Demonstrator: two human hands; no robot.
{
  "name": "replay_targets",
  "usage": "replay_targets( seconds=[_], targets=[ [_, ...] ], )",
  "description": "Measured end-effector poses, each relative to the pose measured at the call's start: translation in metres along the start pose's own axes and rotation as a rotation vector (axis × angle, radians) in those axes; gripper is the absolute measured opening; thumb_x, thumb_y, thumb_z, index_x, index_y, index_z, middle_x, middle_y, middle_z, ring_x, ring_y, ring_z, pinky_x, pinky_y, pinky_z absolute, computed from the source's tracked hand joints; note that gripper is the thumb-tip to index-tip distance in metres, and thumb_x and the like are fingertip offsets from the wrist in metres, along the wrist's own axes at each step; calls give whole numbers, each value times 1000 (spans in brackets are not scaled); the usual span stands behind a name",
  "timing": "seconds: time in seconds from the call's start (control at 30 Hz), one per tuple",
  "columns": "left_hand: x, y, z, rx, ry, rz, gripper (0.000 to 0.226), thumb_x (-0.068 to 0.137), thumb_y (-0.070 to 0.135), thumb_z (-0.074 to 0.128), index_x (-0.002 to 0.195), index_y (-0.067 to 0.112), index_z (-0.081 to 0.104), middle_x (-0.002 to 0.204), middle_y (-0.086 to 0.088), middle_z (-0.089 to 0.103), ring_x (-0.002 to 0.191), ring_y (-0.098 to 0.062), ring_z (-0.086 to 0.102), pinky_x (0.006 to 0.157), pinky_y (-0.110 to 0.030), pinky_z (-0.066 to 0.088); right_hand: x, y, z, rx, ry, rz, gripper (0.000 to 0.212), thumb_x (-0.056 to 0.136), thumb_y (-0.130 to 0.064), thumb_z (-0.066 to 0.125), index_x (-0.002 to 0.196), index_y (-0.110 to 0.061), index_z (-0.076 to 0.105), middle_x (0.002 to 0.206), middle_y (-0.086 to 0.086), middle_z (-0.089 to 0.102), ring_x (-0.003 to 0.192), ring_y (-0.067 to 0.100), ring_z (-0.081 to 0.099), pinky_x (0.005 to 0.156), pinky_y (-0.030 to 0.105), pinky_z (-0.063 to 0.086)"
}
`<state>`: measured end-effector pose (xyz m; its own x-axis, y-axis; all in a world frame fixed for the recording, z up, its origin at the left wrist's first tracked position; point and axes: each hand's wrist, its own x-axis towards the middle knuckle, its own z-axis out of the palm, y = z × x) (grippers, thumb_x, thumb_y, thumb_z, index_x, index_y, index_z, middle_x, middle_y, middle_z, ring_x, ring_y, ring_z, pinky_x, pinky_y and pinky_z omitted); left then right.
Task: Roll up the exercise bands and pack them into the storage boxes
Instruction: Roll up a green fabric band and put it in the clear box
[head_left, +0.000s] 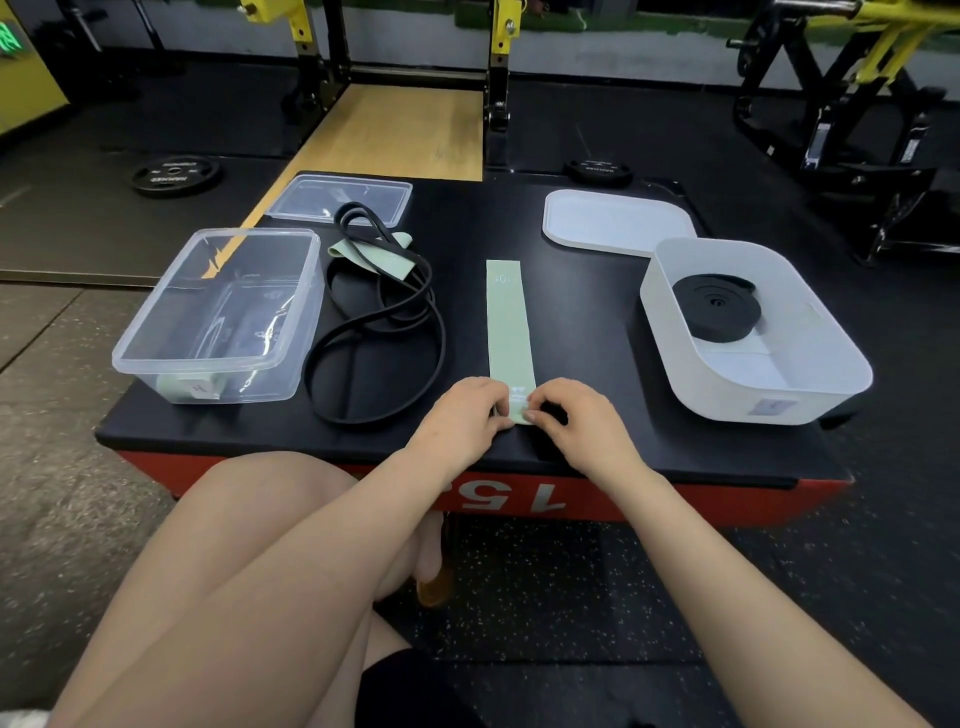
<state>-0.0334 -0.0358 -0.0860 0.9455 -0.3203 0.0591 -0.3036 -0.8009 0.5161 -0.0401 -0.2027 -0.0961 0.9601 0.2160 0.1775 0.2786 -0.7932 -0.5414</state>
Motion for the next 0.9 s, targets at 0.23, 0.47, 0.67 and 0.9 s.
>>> replay_targets(
  seconds=[0.23, 0.47, 0.67, 0.9],
  targets=[
    [3, -3, 5, -9, 43, 11, 10, 88, 17, 60, 81, 11, 58, 114, 0, 56, 111, -16, 49, 96, -33, 40, -5, 11, -3, -119, 24, -168, 13, 89, -27, 63, 95, -17, 69, 104, -9, 67, 100, 13, 58, 81, 26, 47],
    [3, -3, 5, 26, 47, 17, 12, 93, 22, 52, 104, 15, 54, 111, 0, 53, 107, -18, 46, 89, -34, 42, 5, 10, -3, 11, -27, -131, 8, 88, -16, 64, 88, -10, 68, 99, -3, 63, 97, 15, 56, 87, 19, 38],
    [6, -3, 3, 29, 33, 18, 16, 90, 30, 58, 91, 13, 57, 109, 2, 53, 108, -15, 45, 91, -32, 41, 12, 7, -7, 105, -73, -13, 3, 86, -16, 66, 88, -14, 66, 96, -6, 61, 93, 9, 54, 87, 20, 40],
    [8, -2, 5, 13, 52, 15, 18, 90, 24, 57, 77, 15, 49, 113, 3, 54, 107, -14, 48, 89, -33, 43, 13, 2, -7, 159, -62, 60, 4, 87, -15, 65, 86, -18, 63, 90, -9, 60, 92, 9, 54, 83, 19, 40]
  ],
)
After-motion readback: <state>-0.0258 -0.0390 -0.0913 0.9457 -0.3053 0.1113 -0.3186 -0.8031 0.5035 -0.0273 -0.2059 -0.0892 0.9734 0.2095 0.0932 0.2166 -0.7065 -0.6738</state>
